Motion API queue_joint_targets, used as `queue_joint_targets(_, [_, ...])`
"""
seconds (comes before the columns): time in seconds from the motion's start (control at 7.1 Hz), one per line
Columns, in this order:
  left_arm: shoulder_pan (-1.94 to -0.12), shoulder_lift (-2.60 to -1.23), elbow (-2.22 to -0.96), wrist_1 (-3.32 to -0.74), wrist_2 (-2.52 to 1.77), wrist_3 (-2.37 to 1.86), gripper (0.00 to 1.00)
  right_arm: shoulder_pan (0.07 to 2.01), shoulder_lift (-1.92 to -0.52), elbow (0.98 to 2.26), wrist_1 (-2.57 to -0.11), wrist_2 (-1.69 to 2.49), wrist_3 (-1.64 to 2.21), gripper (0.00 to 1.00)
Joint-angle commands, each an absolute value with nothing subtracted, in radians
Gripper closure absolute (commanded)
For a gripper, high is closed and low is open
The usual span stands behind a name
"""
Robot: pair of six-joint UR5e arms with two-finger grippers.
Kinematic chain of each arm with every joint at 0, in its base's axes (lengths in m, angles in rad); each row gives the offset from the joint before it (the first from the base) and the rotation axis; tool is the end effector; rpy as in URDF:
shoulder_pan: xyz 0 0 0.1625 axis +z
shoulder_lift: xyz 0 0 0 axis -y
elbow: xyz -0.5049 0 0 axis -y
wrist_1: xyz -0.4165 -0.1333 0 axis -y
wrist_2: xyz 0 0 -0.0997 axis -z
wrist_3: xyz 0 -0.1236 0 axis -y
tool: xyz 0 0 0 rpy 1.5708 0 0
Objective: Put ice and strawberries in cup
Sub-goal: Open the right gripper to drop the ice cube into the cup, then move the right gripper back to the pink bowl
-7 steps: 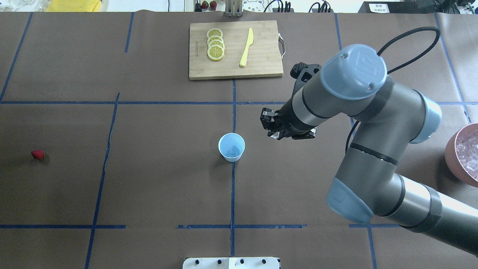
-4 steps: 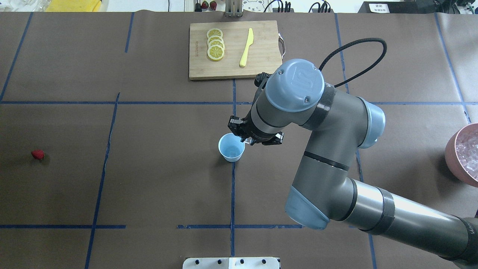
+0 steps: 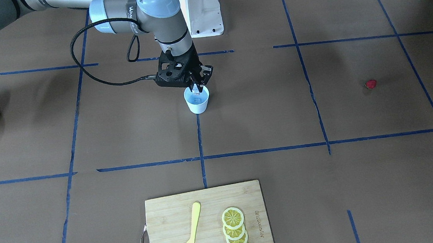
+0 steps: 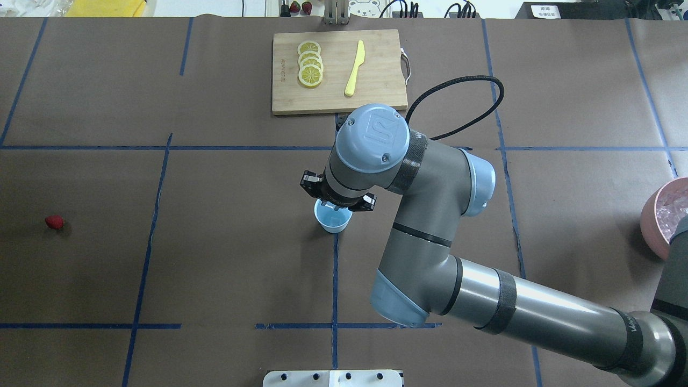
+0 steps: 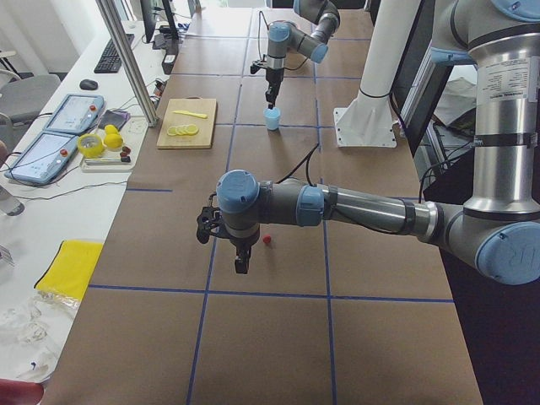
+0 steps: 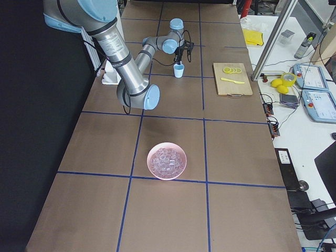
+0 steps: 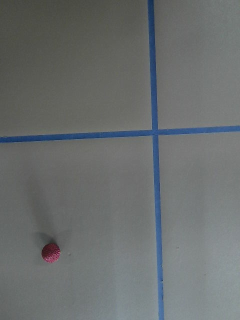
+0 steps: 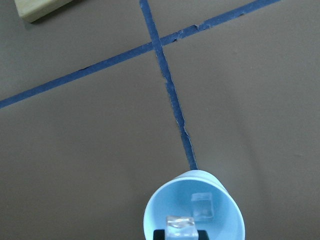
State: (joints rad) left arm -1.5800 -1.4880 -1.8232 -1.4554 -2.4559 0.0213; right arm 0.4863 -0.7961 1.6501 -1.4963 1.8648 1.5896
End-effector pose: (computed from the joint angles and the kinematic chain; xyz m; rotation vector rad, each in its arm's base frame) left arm -0.0420 -0.4722 0.6681 0.0641 0.8840 0.0353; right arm -0.6451 -0.4513 0.2003 -0.0518 -0.9636 0.3291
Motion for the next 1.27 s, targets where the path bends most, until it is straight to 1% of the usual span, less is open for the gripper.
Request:
queue_joint_targets(0.0, [-1.58, -1.486, -1.825, -1.454, -2.456, 0.023, 0.0, 0.485, -0.788, 1.643, -1.493, 1.859, 1.594, 0.01])
queue_joint_targets(0.28, [-1.58, -1.483, -1.825, -1.454, -2.456, 0.025, 0.0, 0.485, -0.792, 1.641, -1.494, 1.859, 1.591, 0.01])
queue_joint_targets(0.42, [-1.578, -1.485, -1.824, -1.454, -2.456, 0.023, 0.0, 0.52, -0.804, 1.678, -1.502, 1.88, 1.588, 0.01])
queue_joint_targets(0.7, [-1.578, -1.486, -1.824, -1.456, -2.456, 0.02, 0.0, 0.66, -0.981, 1.82, -1.528, 2.012, 1.51, 0.0])
queue_joint_targets(1.13, [-1.578, -1.48, -1.845, -1.454, -2.456, 0.021, 0.0, 0.877, -1.324, 2.003, -1.528, 2.142, 1.145, 0.0])
